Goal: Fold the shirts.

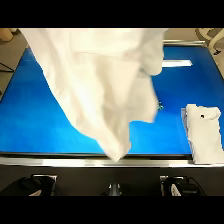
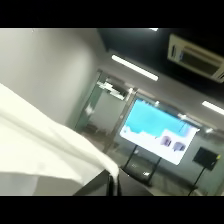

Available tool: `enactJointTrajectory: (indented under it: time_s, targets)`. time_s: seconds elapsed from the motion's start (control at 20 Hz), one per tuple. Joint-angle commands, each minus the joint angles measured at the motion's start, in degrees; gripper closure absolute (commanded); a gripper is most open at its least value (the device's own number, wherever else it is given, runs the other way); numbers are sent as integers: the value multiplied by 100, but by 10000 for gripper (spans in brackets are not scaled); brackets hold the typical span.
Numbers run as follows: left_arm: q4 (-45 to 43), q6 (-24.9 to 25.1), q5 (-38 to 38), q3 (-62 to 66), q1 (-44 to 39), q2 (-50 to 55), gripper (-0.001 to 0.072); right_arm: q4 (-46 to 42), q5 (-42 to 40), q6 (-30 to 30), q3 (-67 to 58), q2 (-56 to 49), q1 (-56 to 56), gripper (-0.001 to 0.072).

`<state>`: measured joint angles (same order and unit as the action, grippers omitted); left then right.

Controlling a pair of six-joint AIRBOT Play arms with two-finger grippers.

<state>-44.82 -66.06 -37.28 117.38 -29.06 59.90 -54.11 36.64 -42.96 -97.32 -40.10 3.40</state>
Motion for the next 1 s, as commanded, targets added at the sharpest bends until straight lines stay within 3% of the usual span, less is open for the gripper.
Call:
enactJointTrajectory:
  time_s: [0.0, 0.15, 0.25, 0.4, 0.55, 0.75, 0.95]
  targets:
    - [-125, 28, 286, 122, -205, -116, 682, -39, -483, 39, -197, 350, 2, 691]
    - [-1137, -116, 240, -197, -201, -109, 683, -105, -330, 42, -197, 109, 2, 691]
    - [-2417, -957, 2, -455, -149, -72, 683, -236, 76, 44, -197, -205, 2, 691]
    - [-3676, -2050, -1032, -905, 127, 144, 682, -310, 942, 42, -197, -1139, 2, 691]
    - [-3797, -2210, -1827, -1683, 433, 586, 682, -101, 1681, 39, -195, -2490, 2, 690]
    - [-3792, -2542, -1825, -2728, 741, 1600, 681, 962, 2026, 31, -195, -4513, -9, 690]
    - [-3152, -3110, -1829, -2765, 1047, 2896, 682, 1521, 2640, -798, -195, -5976, -11, 689]
